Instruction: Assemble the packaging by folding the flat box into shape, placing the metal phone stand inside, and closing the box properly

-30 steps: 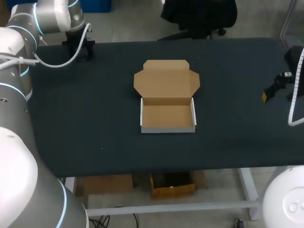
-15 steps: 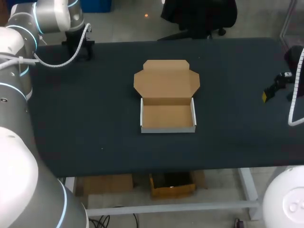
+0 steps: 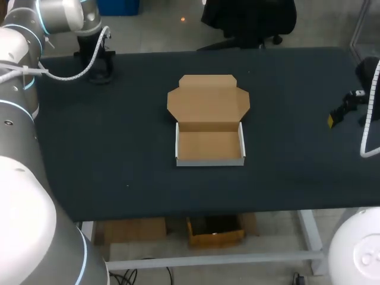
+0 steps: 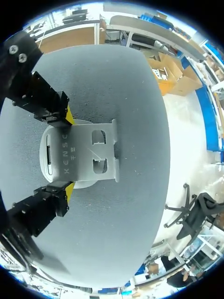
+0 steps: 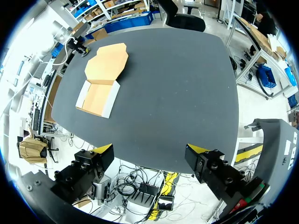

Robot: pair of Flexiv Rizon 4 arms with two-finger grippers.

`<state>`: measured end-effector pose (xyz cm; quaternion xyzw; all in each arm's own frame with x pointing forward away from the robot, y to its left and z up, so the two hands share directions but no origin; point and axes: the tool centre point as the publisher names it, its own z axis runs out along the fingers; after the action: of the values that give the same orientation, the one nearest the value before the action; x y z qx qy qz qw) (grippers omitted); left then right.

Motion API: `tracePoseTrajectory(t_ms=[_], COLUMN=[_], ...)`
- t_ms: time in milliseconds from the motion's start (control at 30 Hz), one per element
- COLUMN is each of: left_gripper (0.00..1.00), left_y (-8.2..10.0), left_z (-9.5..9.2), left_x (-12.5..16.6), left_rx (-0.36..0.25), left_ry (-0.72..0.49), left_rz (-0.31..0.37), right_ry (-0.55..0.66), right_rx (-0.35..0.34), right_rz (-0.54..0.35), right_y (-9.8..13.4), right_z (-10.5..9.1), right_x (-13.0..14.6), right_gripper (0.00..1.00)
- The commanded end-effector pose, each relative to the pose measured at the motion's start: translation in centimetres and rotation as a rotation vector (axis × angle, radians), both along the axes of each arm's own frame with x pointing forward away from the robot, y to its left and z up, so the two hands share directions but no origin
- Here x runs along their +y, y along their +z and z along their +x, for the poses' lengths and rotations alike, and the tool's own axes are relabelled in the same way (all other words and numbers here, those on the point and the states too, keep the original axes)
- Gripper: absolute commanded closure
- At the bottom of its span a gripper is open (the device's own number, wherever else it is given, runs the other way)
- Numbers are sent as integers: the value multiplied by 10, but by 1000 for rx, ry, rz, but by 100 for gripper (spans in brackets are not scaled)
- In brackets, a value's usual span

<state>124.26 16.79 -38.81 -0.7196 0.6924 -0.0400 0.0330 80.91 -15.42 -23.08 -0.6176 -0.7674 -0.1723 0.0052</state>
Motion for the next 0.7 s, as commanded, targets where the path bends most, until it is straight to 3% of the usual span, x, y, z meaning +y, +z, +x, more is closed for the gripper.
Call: tracePoseTrajectory(t_ms=[33,700], left_gripper=[100,100], left_y=[19,48], left_z=[-14,-92], left_x=[1,-4], left_rx=[16,-116], left_ry=[-4,-54], left_rz=[6,32], right_ry=[2,2], right_rx=[4,4], right_rz=[0,0], right_y=[1,1], right_z=[0,0], right_x=[0,0], right_gripper=[0,0])
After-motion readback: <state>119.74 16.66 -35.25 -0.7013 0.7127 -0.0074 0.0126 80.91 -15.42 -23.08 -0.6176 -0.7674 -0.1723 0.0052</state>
